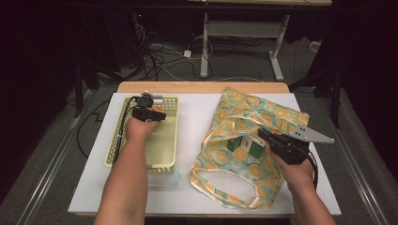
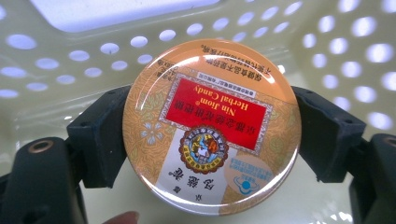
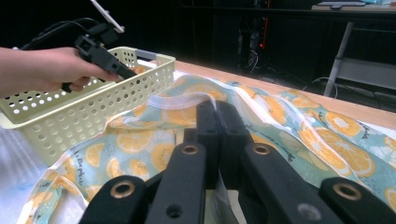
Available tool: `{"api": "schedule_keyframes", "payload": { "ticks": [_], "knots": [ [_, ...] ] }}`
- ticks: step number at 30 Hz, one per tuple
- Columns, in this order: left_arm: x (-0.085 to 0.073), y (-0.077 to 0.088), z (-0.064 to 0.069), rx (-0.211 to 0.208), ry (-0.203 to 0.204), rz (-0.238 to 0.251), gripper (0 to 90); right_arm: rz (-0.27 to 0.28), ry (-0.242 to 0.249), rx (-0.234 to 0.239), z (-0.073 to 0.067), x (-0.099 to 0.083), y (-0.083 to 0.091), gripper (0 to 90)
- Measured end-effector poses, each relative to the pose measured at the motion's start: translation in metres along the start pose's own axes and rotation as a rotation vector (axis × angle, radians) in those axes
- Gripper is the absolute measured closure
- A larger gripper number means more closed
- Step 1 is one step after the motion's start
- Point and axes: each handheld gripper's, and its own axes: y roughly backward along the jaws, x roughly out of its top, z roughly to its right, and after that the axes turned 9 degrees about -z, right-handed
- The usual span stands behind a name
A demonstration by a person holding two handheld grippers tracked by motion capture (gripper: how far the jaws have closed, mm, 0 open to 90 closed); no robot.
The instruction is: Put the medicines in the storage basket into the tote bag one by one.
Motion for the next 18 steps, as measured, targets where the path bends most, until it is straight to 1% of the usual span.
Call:
{"api": "schedule_keyframes", "payload": {
  "ticks": [1,2,5,7,10,12,16,18],
  "knots": [
    [-0.003,0.004,0.0,-0.015,0.007,0.012,19.3,0.003,-0.001,-0.002,0.0,0.0,0.0,90.0],
    [-0.006,0.007,0.001,-0.025,0.012,0.013,19.3,0.004,0.0,-0.002,0.0,0.001,0.001,90.0],
    [-0.014,0.018,0.004,-0.028,0.007,0.033,19.3,0.008,0.006,0.0,-0.001,0.002,0.001,90.0],
    [-0.019,0.026,0.007,-0.021,-0.005,0.035,19.3,0.006,0.014,0.001,-0.003,0.003,0.001,90.0],
    [-0.027,0.038,0.012,-0.025,-0.016,0.061,19.3,0.006,0.018,0.003,-0.005,0.003,0.001,90.0],
    [-0.033,0.045,0.016,-0.026,-0.028,0.06,19.2,0.005,0.021,0.005,-0.005,0.003,0.001,90.0],
    [-0.043,0.061,0.021,-0.047,-0.037,0.097,19.2,0.002,0.02,0.007,-0.007,0.003,0.001,90.0],
    [-0.048,0.067,0.022,-0.06,-0.044,0.109,19.3,0.0,0.027,0.008,-0.008,0.003,0.001,90.0]
  ]
}}
